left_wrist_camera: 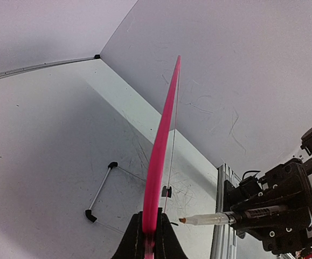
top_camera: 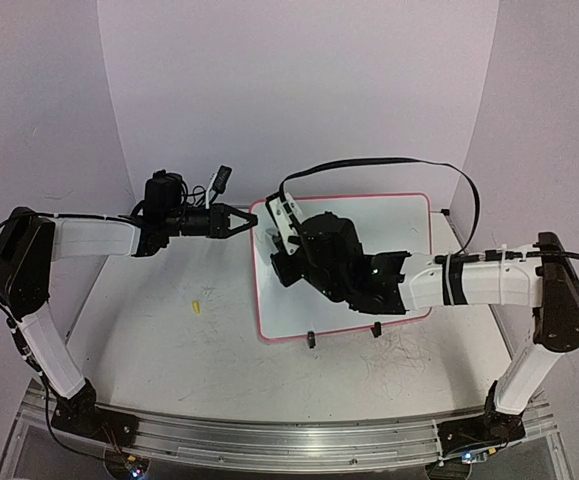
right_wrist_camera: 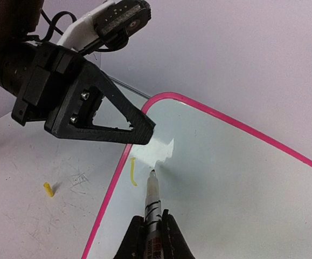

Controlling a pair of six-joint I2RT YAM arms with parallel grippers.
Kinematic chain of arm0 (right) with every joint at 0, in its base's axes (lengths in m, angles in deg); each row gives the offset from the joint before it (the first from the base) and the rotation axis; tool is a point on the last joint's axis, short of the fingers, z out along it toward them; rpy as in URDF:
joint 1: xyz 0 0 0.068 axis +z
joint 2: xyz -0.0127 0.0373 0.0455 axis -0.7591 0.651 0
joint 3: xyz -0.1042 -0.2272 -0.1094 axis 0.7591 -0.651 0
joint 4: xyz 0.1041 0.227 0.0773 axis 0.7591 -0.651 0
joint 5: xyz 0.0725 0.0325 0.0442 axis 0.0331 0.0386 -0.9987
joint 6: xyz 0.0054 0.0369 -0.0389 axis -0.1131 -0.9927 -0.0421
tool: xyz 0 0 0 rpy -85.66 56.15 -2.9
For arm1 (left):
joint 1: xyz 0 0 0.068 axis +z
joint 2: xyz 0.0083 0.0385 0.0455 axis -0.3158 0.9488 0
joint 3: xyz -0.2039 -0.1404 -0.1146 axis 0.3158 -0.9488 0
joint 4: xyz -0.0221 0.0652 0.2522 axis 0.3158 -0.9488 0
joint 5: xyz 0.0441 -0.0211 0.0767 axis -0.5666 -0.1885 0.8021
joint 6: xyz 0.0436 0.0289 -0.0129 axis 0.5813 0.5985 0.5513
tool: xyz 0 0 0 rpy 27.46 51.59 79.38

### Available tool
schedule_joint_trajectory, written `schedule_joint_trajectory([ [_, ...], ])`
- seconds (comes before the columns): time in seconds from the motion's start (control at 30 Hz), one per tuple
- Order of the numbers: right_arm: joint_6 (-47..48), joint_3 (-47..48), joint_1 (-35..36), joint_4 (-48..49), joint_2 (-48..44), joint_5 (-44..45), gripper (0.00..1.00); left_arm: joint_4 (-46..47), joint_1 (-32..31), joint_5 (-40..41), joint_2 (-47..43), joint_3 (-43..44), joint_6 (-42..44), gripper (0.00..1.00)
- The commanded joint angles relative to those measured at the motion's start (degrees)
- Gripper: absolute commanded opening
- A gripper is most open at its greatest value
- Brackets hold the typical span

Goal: Write a sentence on the whiteboard

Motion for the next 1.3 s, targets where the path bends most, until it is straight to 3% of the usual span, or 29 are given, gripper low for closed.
schedule_joint_trajectory([
  [0.0,-0.9,3.5,-0.8,1.3,1.6,-0.7,0.0,0.5,-1.1,-0.3,-0.5,-0.2,0.0,0.03],
  [1.27,-3.9,1.5,-0.1,-0.8,2.8,-1.6,0.0,0.5,-1.1,-0.8,-0.2,0.1,-0.2,0.03],
])
